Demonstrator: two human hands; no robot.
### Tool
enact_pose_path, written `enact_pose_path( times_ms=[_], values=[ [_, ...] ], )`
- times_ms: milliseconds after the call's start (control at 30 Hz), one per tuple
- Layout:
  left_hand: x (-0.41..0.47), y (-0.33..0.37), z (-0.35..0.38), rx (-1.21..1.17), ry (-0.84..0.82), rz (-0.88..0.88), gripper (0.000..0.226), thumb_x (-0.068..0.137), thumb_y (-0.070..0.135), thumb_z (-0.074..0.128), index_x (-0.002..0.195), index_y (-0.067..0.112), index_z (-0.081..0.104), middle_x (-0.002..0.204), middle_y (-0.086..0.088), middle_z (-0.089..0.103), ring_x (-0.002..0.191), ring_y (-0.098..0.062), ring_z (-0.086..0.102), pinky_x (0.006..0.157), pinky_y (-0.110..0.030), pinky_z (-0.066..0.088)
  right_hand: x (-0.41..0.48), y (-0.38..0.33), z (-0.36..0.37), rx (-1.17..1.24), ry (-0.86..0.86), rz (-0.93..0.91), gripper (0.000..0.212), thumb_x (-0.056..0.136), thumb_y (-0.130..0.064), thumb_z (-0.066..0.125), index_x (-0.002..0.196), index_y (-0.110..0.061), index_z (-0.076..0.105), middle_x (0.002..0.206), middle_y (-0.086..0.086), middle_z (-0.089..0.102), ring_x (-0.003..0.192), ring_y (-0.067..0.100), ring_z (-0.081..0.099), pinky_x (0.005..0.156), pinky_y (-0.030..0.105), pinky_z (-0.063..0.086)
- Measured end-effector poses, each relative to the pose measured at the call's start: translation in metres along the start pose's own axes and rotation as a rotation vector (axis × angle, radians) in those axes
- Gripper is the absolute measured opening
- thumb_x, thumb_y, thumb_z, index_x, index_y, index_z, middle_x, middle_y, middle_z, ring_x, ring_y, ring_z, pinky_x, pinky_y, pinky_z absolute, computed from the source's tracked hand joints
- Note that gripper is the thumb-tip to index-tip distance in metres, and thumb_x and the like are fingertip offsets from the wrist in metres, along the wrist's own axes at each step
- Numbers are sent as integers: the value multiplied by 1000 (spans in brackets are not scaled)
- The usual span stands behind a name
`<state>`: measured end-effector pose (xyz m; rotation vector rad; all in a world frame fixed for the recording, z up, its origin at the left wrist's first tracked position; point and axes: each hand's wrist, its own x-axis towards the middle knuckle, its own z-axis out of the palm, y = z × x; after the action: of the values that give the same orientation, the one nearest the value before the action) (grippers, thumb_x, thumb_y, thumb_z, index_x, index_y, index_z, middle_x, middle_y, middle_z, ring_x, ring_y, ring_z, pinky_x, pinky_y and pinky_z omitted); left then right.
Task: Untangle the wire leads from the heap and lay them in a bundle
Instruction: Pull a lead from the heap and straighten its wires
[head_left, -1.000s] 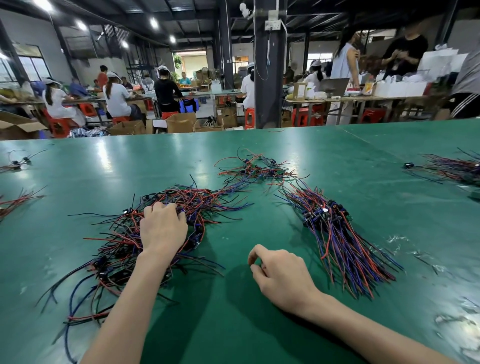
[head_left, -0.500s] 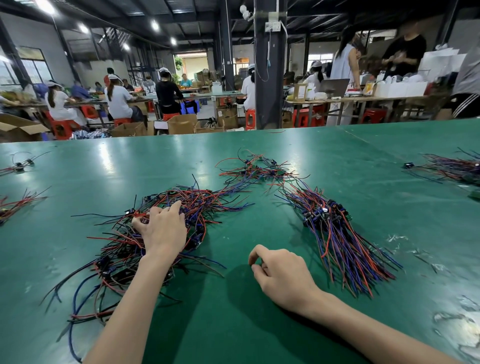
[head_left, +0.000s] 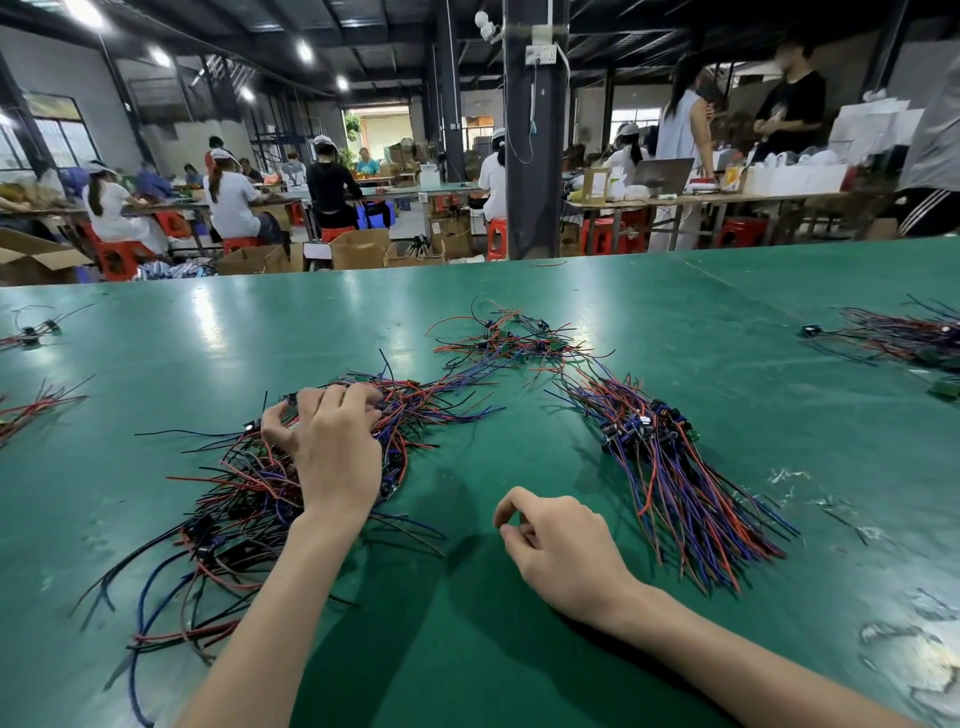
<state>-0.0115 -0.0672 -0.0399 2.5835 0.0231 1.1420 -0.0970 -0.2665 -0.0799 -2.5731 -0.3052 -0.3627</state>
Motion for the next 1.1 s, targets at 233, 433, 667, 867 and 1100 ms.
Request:
enact_pose_path(
  times_ms=[233,433,667,867,1100],
  values=[
    [-23,51,-13,-435,25,394,20,74,7,76,93,11,70,85,2,70,81,-21,61,82,-33,39,11,-2,-14,879,-13,251,12,95,-23,55,97,-16,65,68,4,67,52,10,52,52,21,41],
    [-54,80,-14,-803,-328,299,30,74,3,77,97,17,64,74,10,66,71,-6,63,74,-25,51,20,4,-30,1303,71,374,19,97,-17,48,89,-10,65,77,3,66,57,11,60,54,23,49],
    [-52,82,-12,-1051,-619,-108,33,70,-4,77,84,13,53,70,3,68,66,-17,66,71,-35,57,22,7,-36,1358,85,397,17,94,-8,52,85,-7,66,80,10,63,68,19,60,63,30,53],
    [-46,76,-11,-1024,-794,-205,30,74,-1,76,91,13,55,75,-8,68,61,-21,64,67,-36,55,22,8,-34,1324,45,382,16,94,-7,53,91,-8,69,86,13,68,74,21,63,66,30,53],
    [-29,67,-20,-888,-893,-79,24,76,6,77,95,14,64,76,-7,64,68,-13,56,70,-25,48,21,9,-32,1264,65,344,22,95,-3,50,96,-13,70,85,8,68,67,16,60,59,25,51]
  ],
)
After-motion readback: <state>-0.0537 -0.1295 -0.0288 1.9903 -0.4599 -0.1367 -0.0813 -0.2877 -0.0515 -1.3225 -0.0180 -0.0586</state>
